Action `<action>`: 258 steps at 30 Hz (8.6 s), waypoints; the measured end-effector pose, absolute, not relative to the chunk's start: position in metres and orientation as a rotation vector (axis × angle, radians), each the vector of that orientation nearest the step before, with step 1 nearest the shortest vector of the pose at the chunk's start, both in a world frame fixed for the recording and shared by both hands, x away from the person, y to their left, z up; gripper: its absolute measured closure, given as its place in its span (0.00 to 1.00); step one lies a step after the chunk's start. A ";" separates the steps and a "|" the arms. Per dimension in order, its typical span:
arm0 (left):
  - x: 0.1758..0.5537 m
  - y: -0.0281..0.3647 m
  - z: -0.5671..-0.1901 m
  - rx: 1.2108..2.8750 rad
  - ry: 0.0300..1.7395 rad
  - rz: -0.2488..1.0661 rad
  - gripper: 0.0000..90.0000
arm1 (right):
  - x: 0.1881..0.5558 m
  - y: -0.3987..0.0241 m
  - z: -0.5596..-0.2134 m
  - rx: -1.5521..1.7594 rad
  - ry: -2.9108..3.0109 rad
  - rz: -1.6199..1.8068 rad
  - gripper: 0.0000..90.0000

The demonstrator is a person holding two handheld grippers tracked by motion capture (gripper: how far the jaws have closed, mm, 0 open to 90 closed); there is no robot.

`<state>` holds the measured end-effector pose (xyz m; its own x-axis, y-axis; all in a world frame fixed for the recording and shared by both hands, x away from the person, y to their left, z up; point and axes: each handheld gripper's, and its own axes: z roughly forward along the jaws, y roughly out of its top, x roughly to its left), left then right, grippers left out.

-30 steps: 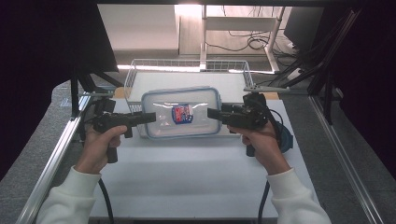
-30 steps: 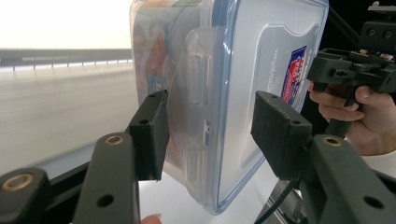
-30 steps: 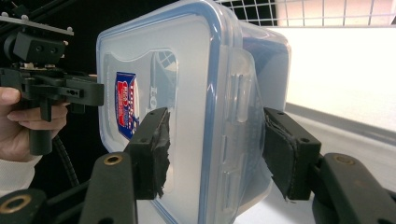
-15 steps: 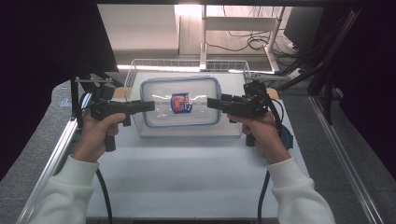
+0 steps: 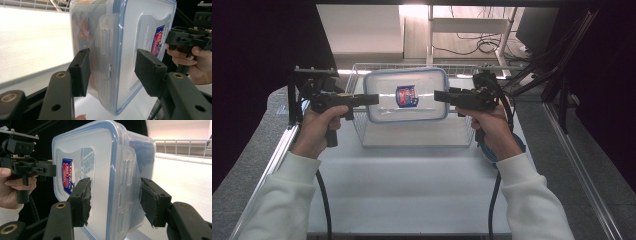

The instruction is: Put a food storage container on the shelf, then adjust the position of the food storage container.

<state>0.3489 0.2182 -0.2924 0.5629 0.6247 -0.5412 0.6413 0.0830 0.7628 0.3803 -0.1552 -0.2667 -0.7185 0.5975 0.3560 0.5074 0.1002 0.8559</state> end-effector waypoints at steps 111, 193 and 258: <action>0.297 0.191 -0.352 1.780 1.033 0.354 0.25 | 0.343 -0.205 -0.316 1.109 2.196 1.457 0.17; 0.253 0.223 -0.483 1.904 1.246 0.271 0.25 | 0.454 -0.331 -0.404 1.319 2.344 0.674 0.98; 0.255 0.230 -0.488 1.891 1.271 0.242 0.26 | 0.441 -0.343 -0.437 1.295 2.455 0.529 0.99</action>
